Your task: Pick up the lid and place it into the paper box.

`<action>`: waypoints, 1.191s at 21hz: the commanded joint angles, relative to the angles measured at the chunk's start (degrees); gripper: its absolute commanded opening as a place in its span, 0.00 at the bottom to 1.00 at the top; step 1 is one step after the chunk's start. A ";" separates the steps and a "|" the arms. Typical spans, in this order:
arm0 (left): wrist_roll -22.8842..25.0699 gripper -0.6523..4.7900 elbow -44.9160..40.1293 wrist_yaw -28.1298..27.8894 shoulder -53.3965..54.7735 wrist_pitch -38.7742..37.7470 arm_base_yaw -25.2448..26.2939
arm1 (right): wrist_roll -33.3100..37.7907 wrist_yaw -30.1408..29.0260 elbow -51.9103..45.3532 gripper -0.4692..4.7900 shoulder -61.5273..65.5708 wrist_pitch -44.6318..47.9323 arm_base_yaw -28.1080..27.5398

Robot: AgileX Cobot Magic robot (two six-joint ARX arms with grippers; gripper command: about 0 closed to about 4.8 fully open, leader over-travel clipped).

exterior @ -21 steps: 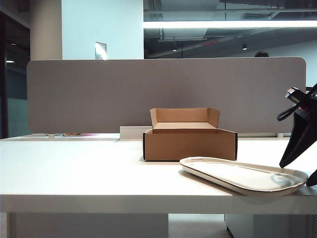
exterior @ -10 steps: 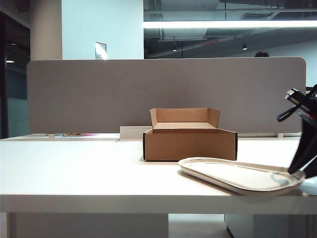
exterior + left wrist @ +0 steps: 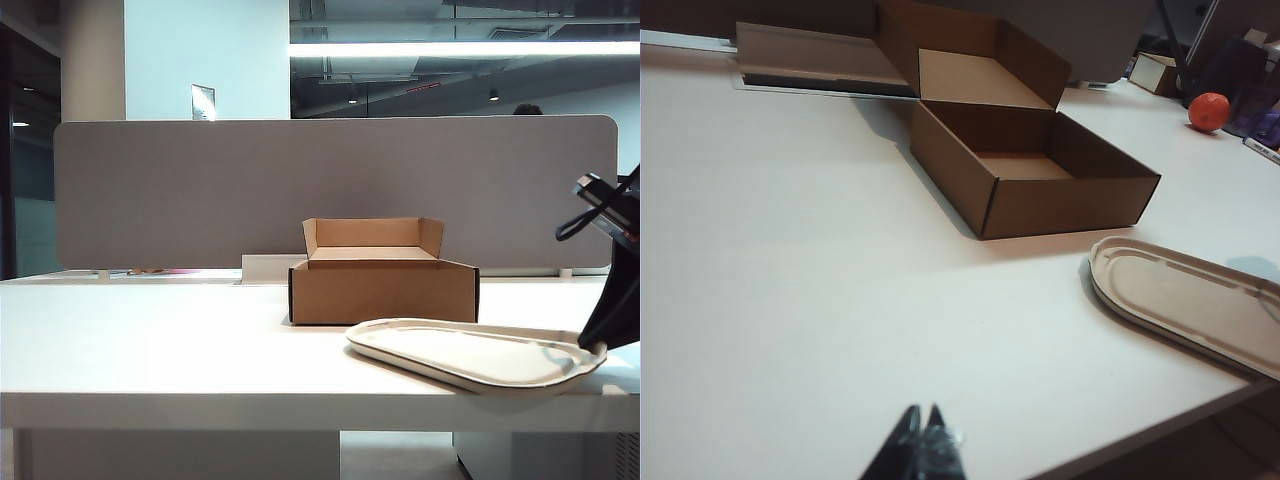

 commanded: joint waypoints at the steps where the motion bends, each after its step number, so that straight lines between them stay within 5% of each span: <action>1: -0.20 0.11 0.17 -0.02 0.07 -0.11 -0.07 | 0.00 -6.67 0.22 0.08 -0.72 -0.02 0.13; 10: -0.20 0.11 0.17 -2.47 0.07 -0.11 -0.07 | -0.04 -6.40 7.48 0.08 -7.85 -0.70 6.08; 17: -0.22 0.11 0.17 -2.47 0.07 -0.11 -0.07 | -0.48 9.81 19.89 0.08 -4.42 7.17 7.93; 25: -0.22 0.11 0.17 -2.49 0.07 -0.11 -0.07 | -6.71 16.79 23.56 0.08 7.37 24.79 7.96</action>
